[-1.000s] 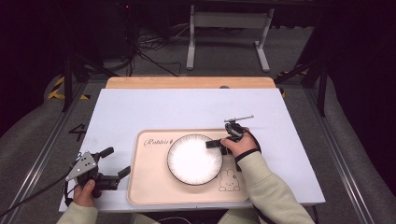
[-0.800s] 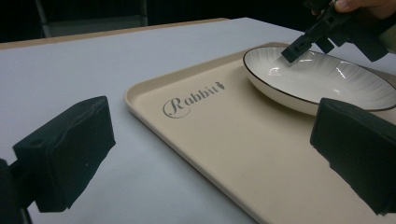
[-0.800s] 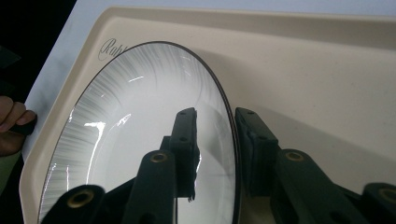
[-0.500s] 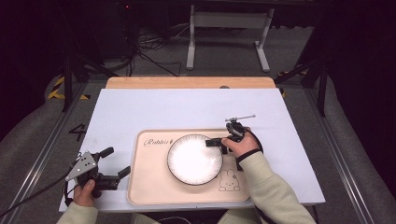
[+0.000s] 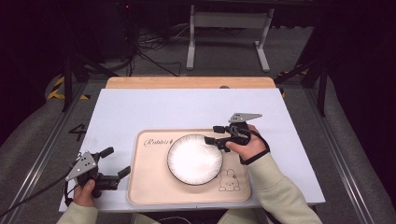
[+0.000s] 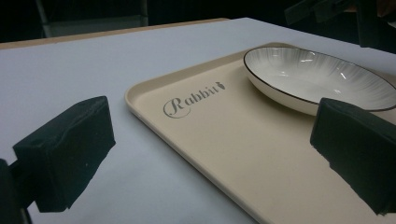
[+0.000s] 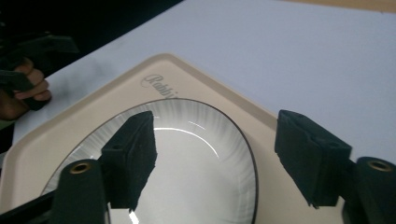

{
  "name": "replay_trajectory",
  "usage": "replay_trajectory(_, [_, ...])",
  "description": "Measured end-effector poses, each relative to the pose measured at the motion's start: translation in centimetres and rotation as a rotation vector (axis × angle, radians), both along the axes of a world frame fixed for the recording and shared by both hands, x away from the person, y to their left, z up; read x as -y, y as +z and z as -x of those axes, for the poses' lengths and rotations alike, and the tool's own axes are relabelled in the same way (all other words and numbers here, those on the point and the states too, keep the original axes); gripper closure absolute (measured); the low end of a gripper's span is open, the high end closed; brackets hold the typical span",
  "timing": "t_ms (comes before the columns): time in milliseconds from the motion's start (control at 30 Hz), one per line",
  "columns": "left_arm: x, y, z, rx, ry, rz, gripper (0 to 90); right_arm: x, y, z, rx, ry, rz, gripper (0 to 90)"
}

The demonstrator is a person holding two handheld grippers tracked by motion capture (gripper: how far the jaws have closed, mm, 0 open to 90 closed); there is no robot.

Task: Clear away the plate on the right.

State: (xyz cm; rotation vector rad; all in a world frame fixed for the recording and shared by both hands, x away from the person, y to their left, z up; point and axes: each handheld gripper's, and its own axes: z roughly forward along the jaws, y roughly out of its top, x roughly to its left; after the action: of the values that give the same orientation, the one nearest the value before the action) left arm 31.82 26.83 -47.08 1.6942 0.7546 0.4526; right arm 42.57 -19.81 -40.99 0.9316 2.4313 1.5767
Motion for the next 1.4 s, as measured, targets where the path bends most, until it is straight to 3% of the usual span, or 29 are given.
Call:
replay_trajectory(233, [0.0,0.0,0.0,-0.004,-0.001,-0.003,0.3,0.7,1.0,1.2,0.099,0.056,-0.026,23.7])
replay_trajectory(633, [0.0,0.0,-0.1,-0.004,-0.003,-0.009,0.3,2.7,2.1,2.3,0.148,0.050,-0.011,21.4])
replay_trajectory(867, [0.0,0.0,-0.1,-0.004,0.002,-0.005,0.3,4.9,2.5,2.9,0.163,0.007,0.008,19.9])
replay_trajectory(1167, [0.0,0.0,-0.1,-0.006,0.002,-0.006,0.3,8.1,2.5,3.8,0.200,-0.068,-0.013,17.6])
replay_trajectory(1400, [0.0,0.0,-0.1,-0.002,0.001,-0.008,0.3,10.9,1.5,4.6,0.221,-0.110,-0.043,17.5])
